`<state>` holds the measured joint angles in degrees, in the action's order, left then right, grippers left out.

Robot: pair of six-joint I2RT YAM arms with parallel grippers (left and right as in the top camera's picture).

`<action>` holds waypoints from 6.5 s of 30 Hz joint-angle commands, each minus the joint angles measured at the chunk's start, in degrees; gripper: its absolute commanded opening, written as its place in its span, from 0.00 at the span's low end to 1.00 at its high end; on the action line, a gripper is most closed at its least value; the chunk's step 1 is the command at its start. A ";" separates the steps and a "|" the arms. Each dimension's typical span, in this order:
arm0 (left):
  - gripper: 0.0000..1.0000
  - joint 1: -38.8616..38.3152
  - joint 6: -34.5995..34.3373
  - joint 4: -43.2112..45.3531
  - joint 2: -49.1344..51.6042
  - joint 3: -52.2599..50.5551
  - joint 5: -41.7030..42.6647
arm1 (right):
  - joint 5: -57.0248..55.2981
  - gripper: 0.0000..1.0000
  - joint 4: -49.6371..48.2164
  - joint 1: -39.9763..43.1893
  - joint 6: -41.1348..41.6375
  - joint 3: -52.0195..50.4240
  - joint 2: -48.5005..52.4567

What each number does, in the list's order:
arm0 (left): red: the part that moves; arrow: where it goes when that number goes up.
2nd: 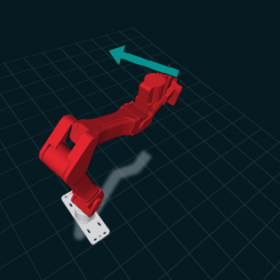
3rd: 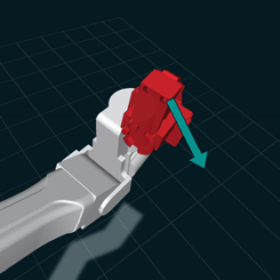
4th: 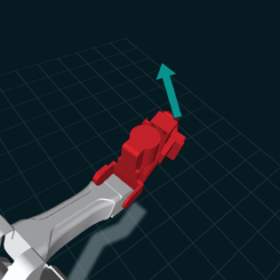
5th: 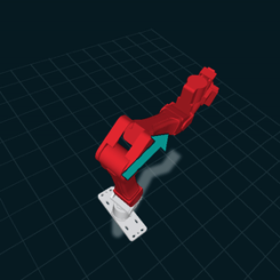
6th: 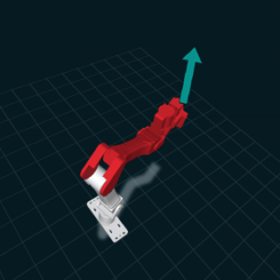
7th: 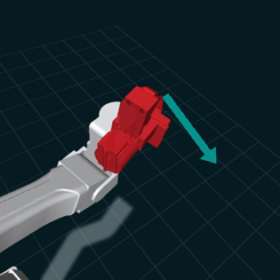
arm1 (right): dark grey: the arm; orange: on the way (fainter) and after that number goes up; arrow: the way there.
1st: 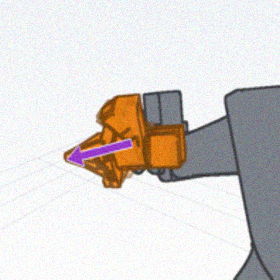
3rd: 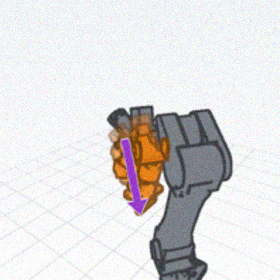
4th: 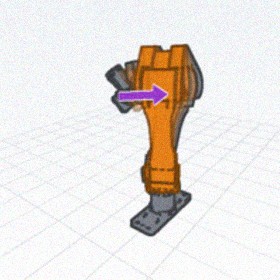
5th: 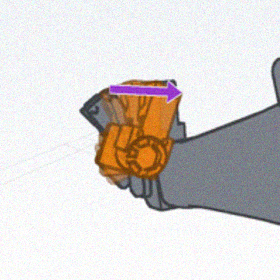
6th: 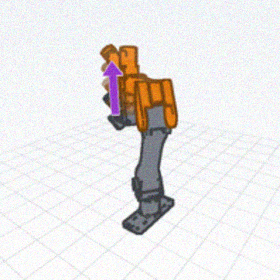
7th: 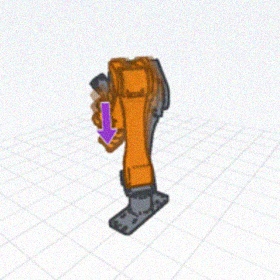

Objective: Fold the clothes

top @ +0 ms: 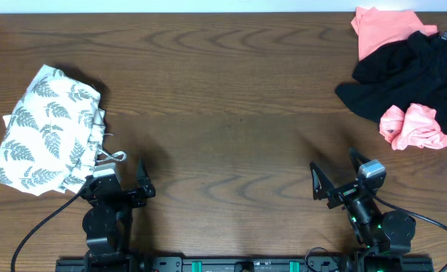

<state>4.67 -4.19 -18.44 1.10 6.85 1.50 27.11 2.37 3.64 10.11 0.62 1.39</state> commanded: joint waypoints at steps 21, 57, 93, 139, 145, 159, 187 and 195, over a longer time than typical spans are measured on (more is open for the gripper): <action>0.98 0.24 0.96 -1.62 -0.11 -0.79 -0.44 | -6.34 0.99 24.85 0.46 -3.08 30.91 18.14; 0.98 0.24 0.96 -1.60 -0.11 -0.79 -0.44 | -37.59 0.91 50.62 8.20 16.48 87.45 93.94; 0.98 0.24 0.96 -1.60 -0.11 -0.79 -0.44 | -41.09 0.01 24.28 17.92 14.16 87.89 101.37; 0.98 0.24 0.96 -1.60 -0.11 -0.79 -0.44 | -20.83 0.20 47.47 -17.42 -18.91 89.26 90.01; 0.98 0.24 0.96 -1.60 -0.11 -0.79 -0.42 | -32.37 0.07 48.37 -19.63 -12.26 89.24 90.05; 0.98 0.24 0.96 -1.60 -0.11 -0.79 -0.44 | -11.26 0.67 52.85 -29.77 -6.03 87.65 106.64; 0.98 0.24 0.94 -1.62 -0.11 -0.79 -0.44 | -37.68 0.01 47.06 -21.77 -10.01 88.61 80.35; 0.98 0.24 0.96 -1.60 -0.11 -0.79 -0.44 | -14.86 0.01 52.35 -18.32 -18.51 88.50 82.34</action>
<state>4.73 -4.01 -18.63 1.10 6.90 1.30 -0.95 54.22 -13.98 -2.42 89.23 82.17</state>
